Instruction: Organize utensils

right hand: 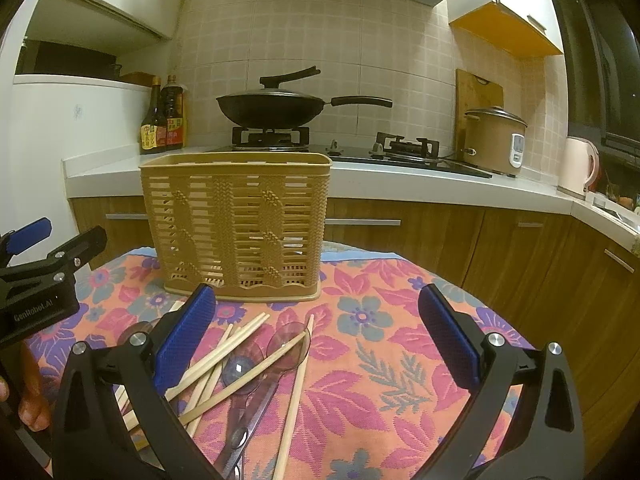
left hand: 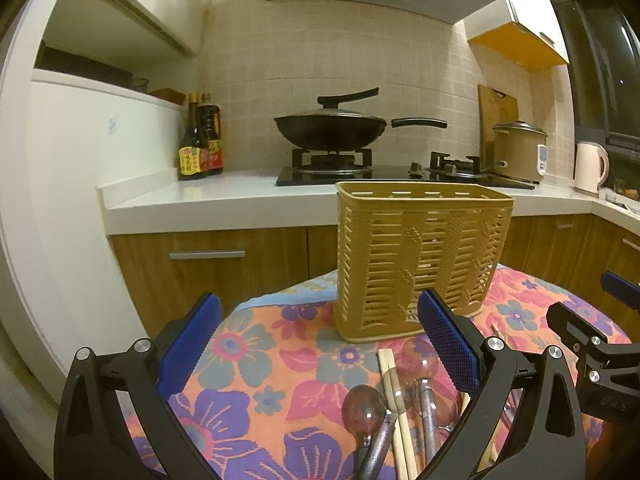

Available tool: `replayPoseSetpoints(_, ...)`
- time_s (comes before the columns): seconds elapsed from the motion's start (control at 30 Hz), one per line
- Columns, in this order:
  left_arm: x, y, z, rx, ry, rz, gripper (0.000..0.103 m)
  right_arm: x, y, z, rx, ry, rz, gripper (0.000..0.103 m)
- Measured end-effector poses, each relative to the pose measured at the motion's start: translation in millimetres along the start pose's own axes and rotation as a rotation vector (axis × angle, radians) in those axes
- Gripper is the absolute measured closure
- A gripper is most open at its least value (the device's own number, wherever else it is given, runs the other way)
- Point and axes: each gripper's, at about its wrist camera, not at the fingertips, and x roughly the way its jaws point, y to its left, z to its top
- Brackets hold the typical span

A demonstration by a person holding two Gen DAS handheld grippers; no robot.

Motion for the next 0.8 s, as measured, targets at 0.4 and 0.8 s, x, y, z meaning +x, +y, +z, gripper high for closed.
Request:
replayPoseSetpoints(0.4, 2.0, 4.9, 0.5, -0.022, 0.006, -0.003, 0.008, 0.7, 1.3, 0.0, -0.008, 0.001, 0.005, 0.006)
replayPoseSetpoints(0.8, 1.1, 3.8, -0.6, -0.016, -0.003, 0.0, 0.008, 0.2, 2.8, 0.3, -0.01, -0.001, 0.011, 0.007)
